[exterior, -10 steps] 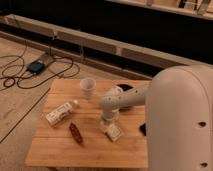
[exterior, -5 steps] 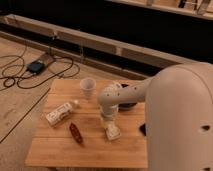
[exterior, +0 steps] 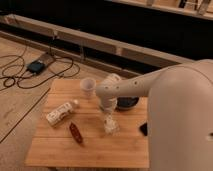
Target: Place the white sponge in the ceramic cup
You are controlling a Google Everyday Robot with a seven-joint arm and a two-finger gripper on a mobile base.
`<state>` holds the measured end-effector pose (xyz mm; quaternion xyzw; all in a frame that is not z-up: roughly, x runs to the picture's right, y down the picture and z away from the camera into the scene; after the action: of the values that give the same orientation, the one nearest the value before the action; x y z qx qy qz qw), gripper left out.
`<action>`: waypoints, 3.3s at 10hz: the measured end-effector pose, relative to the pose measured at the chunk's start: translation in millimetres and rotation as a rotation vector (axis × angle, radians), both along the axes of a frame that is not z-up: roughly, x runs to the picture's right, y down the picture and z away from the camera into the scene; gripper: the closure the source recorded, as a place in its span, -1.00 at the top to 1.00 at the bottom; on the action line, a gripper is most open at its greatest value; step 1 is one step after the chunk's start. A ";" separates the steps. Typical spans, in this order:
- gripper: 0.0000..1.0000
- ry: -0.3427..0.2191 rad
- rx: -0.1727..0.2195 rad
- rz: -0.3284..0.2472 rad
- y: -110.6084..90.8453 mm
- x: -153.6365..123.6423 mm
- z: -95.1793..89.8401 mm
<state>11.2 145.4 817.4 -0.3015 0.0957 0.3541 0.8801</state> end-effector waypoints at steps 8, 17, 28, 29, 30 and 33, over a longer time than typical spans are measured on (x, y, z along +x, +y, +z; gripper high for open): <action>-1.00 -0.111 0.328 0.046 -178.4 -12.4 24.4; -1.00 -0.353 0.487 0.031 -260.8 -99.6 29.9; 0.30 -0.464 0.514 0.101 -252.9 -130.8 49.8; 0.31 -0.469 0.514 0.111 -251.4 -131.2 51.6; 0.31 -0.473 0.515 0.117 -250.3 -132.0 52.8; 0.31 -0.486 0.516 0.133 -247.3 -133.6 54.9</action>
<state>-122.5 -101.9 872.3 -0.1506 -0.2289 0.3411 0.8992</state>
